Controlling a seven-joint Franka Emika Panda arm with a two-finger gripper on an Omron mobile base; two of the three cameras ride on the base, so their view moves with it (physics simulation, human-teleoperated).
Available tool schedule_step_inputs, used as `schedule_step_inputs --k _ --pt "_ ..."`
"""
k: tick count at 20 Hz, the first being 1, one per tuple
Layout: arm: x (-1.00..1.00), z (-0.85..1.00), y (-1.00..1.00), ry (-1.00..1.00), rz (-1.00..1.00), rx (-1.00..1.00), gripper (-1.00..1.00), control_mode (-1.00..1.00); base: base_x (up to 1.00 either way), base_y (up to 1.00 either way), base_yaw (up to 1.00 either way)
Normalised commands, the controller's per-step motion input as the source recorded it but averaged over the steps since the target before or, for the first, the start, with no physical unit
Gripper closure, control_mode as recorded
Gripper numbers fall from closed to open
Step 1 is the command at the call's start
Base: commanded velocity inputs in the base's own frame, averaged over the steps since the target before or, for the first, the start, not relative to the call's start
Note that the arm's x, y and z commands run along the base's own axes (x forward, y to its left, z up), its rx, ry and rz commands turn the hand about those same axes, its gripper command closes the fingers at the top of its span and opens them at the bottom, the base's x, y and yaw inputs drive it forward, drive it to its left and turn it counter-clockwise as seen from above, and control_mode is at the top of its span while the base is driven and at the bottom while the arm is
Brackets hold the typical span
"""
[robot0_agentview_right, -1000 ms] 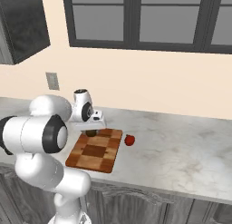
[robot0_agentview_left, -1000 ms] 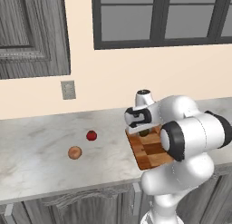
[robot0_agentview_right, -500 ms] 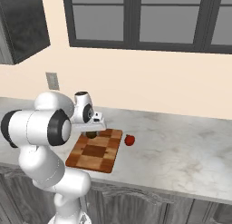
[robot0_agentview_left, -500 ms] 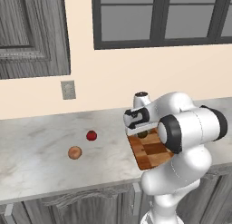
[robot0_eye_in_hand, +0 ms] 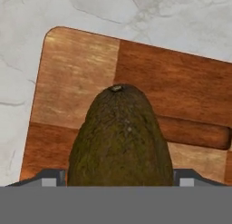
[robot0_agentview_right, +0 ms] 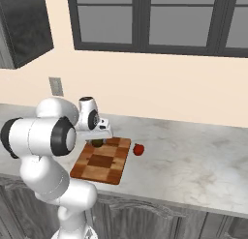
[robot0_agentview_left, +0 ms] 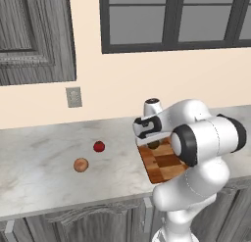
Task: Place the avocado, onion, tomato, and bell pepper on the cutting board.
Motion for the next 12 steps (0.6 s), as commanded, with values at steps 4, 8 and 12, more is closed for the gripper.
schedule_step_inputs --k 4,8,12 --pt "-0.04 0.34 0.0 -0.04 0.0 -0.04 -1.0 -1.0 0.0 0.0 0.0" --pt "-0.01 0.43 -0.02 -0.01 0.0 -0.06 -1.0 -1.0 0.0 0.0 0.0" --pt "0.0 0.29 -0.22 0.0 0.0 -0.03 -1.0 -1.0 0.0 0.0 0.0"
